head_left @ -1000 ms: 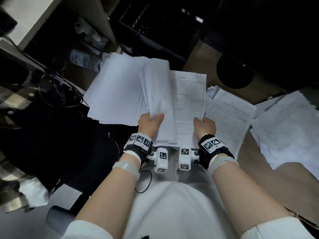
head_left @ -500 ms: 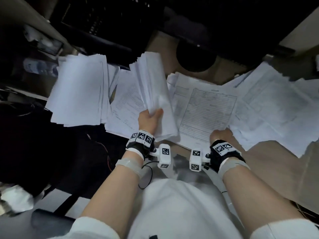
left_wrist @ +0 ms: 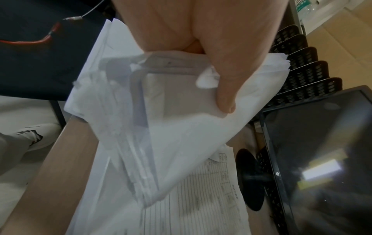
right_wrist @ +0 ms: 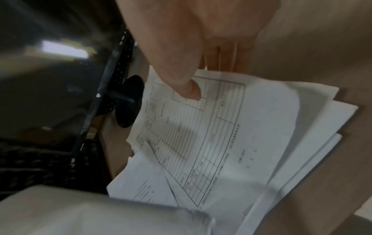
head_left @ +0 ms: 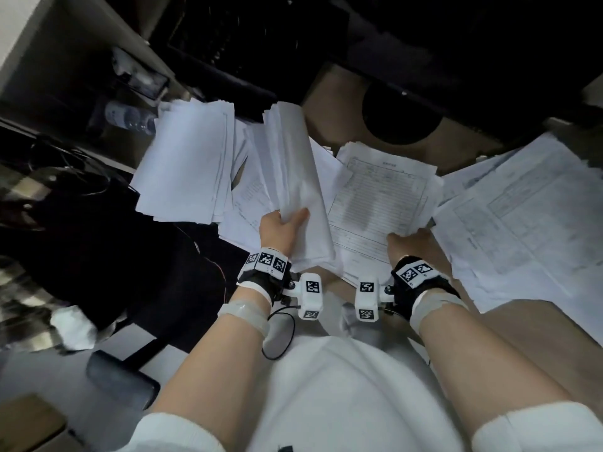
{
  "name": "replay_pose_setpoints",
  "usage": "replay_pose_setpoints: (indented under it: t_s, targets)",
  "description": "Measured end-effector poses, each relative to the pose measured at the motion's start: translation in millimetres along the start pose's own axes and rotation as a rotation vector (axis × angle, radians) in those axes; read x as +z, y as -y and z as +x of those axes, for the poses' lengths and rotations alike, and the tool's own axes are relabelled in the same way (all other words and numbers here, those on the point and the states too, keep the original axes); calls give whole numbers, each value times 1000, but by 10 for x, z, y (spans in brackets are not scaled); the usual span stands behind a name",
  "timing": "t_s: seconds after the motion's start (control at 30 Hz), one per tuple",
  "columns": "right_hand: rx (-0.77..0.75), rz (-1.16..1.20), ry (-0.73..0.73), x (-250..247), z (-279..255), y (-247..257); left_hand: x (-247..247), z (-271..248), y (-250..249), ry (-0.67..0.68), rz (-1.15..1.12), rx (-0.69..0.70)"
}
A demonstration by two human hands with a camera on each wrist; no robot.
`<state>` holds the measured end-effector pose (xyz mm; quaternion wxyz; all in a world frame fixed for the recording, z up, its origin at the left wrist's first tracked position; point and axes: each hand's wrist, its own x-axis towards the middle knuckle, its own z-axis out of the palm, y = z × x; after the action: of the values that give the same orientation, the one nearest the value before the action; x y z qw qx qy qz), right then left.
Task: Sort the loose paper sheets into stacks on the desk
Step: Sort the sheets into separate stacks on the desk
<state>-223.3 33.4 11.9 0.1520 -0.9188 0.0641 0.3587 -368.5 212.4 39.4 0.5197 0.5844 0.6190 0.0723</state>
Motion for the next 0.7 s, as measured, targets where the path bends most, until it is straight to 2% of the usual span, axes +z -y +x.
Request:
replay_pose_setpoints:
  t_s: [0.07, 0.1, 0.2, 0.27, 0.3, 0.43, 0.6, 0.7]
  targets:
    - [-28, 94, -59, -12, -63, 69, 40, -2, -14, -8, 3, 9]
    - [-108, 191, -35, -9, -97, 147, 57, -20, -41, -12, 5, 10]
    - [-396, 537, 266, 70, -201, 476, 93, -25, -113, -40, 2, 27]
    - [-510, 560, 410, 103, -303, 679, 102, -39, -175, -48, -26, 49]
    - [-545, 541, 424, 116, -342, 747, 100, -58, -212, -48, -58, 50]
    - [-539, 567, 336, 109, -334, 813, -3, -85, -280, -25, -125, 46]
    - [-474, 639, 389, 91, -331, 820, -161, -96, -248, 59, -236, 28]
    - [-408, 658, 357, 48, -406, 889, -241, -103, -205, 26, -201, 46]
